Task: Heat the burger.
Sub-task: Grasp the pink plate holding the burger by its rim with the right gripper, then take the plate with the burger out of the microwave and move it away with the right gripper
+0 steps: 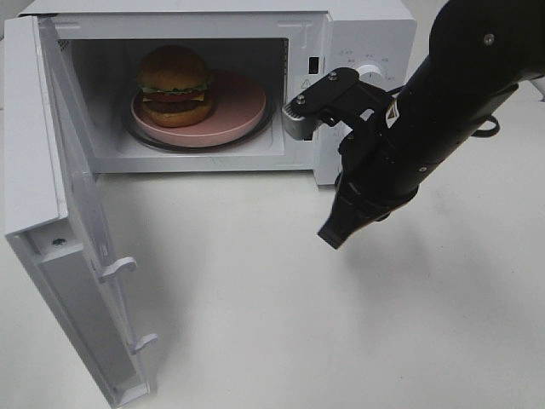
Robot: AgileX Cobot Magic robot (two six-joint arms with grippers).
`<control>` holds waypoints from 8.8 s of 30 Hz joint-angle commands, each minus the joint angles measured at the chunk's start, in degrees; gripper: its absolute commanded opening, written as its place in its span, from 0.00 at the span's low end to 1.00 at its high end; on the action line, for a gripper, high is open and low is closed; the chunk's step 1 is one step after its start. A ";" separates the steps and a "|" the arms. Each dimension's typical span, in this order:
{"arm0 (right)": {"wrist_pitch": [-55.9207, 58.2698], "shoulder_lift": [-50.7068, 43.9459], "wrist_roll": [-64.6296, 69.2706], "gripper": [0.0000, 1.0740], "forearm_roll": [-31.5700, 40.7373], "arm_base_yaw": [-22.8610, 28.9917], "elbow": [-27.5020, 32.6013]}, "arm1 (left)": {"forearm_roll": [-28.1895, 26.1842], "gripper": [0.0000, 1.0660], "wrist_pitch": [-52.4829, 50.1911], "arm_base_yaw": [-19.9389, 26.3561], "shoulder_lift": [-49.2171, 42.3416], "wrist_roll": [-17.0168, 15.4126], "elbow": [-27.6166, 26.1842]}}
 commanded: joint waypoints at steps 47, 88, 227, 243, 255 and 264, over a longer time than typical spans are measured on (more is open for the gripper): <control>-12.61 2.92 -39.76 0.85 -19.31 2.75 -4.87 | -0.23 0.92 0.11 0.00 -0.86 0.00 0.17; -10.37 35.41 -34.84 0.77 -20.23 6.42 -41.25 | -0.06 0.92 0.11 0.00 -0.92 0.00 0.17; -23.26 -24.69 -33.06 0.00 -20.57 11.75 26.64 | 0.00 0.92 0.11 0.00 -0.92 0.00 0.17; -13.98 -40.45 -27.90 0.00 -21.60 11.75 35.41 | 0.00 0.92 0.11 0.00 -0.92 0.00 0.17; -0.63 -52.02 -10.37 0.00 -32.77 11.75 37.93 | 0.00 0.92 0.11 0.00 -0.92 0.00 0.17; 6.99 -54.49 2.98 0.00 -39.88 11.75 38.04 | 0.00 0.92 0.11 0.00 -0.92 0.00 0.17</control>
